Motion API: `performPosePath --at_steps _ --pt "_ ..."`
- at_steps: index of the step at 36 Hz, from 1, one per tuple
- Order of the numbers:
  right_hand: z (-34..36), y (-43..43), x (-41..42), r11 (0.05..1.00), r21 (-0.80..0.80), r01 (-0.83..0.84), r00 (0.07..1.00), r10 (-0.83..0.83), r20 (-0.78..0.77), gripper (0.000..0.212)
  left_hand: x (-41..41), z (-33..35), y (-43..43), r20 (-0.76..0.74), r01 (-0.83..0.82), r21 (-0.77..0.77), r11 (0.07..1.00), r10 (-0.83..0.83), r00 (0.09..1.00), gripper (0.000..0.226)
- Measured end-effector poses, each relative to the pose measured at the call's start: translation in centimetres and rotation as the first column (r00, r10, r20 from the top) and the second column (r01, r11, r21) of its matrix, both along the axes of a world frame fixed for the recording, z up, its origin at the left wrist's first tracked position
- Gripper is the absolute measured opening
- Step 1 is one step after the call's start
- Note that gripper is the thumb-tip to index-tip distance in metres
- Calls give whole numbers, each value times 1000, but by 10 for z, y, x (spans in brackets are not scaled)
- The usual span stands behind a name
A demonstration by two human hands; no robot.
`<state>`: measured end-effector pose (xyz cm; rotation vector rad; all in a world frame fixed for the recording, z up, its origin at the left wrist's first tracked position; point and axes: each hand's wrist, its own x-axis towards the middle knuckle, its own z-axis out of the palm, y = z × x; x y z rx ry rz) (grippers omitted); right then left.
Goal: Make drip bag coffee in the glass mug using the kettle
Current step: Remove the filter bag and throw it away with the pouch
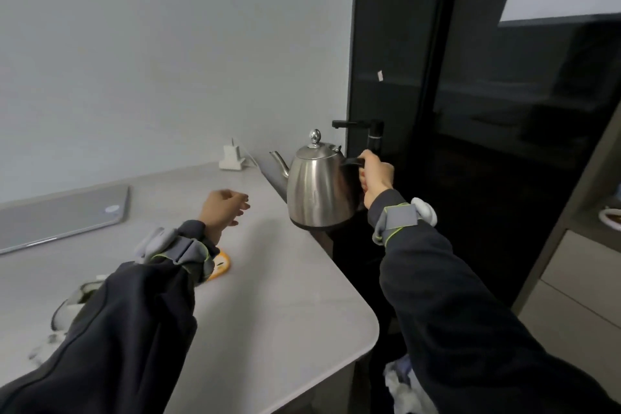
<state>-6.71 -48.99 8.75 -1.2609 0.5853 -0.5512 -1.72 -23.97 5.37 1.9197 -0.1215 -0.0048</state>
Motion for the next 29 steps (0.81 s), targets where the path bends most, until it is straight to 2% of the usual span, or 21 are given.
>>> performPosePath --at_steps 5,9,13,18,24,29 --pt "-6 -23 26 998 15 68 998 -68 12 29 31 -25 -28 -1 11 263 965 -11 1000 14" --pt "-10 -41 48 993 6 117 993 -117 0 26 51 -38 -41 -47 22 442 897 -2 999 43" --pt "-16 -57 73 987 6 162 987 -162 -23 24 72 -50 -54 -55 61 569 820 -36 998 48" --pt "-26 -74 99 978 19 209 978 -208 -24 28 92 -62 -63 -78 100 678 729 -64 995 46" --pt "-49 -97 134 961 19 276 961 -275 -44 33 122 -78 -63 -62 60 774 631 -19 998 46" --pt "-64 -112 153 948 -31 317 942 -318 -107 35 132 -87 -68 -36 14 791 612 24 999 44"
